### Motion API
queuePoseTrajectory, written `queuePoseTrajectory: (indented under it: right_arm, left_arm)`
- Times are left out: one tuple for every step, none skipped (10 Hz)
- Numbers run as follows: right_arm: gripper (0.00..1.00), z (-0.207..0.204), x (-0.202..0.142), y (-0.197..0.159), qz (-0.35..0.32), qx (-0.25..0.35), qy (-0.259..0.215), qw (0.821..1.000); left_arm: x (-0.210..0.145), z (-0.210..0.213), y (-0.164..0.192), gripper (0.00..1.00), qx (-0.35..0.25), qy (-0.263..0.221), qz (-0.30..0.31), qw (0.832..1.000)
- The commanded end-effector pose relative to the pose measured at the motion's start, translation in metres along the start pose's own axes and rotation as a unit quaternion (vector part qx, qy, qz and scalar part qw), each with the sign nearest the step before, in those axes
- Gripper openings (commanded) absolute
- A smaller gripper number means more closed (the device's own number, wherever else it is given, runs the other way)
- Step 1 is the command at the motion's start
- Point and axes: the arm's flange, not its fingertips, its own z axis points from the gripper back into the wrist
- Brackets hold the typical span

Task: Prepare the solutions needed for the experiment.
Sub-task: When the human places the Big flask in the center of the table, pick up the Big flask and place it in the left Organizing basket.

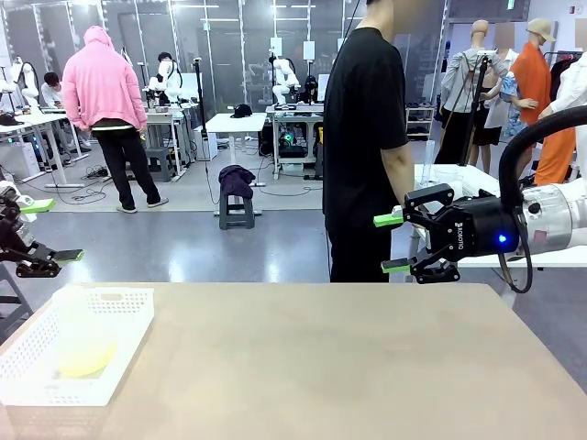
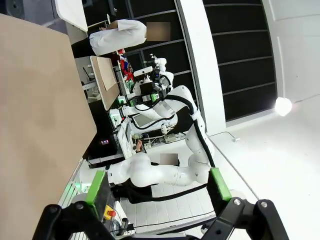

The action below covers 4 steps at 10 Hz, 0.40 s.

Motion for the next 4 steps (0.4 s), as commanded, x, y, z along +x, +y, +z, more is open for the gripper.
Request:
queuePoseTrajectory:
  right_arm:
    - [0.77,-0.0008,0.0001,0.0012,0.0,0.007,0.0,1.0]
    - [0.77,-0.0008,0.0001,0.0012,0.0,0.007,0.0,1.0]
    - [0.77,-0.0008,0.0001,0.0012,0.0,0.007,0.0,1.0]
    - [0.77,-0.0008,0.0001,0.0012,0.0,0.007,0.0,1.0]
  left_arm:
    - [-0.0006,0.0004,-0.0006,1.0,-0.003,0.001,-0.007,1.0]
    - [-0.0006,0.0004,-0.0006,1.0,-0.003,0.001,-0.007,1.0]
    - [-0.0006,0.0004,-0.0006,1.0,-0.003,0.001,-0.007,1.0]
    - [-0.0006,0.0004,-0.0006,1.0,-0.003,0.001,-0.007,1.0]
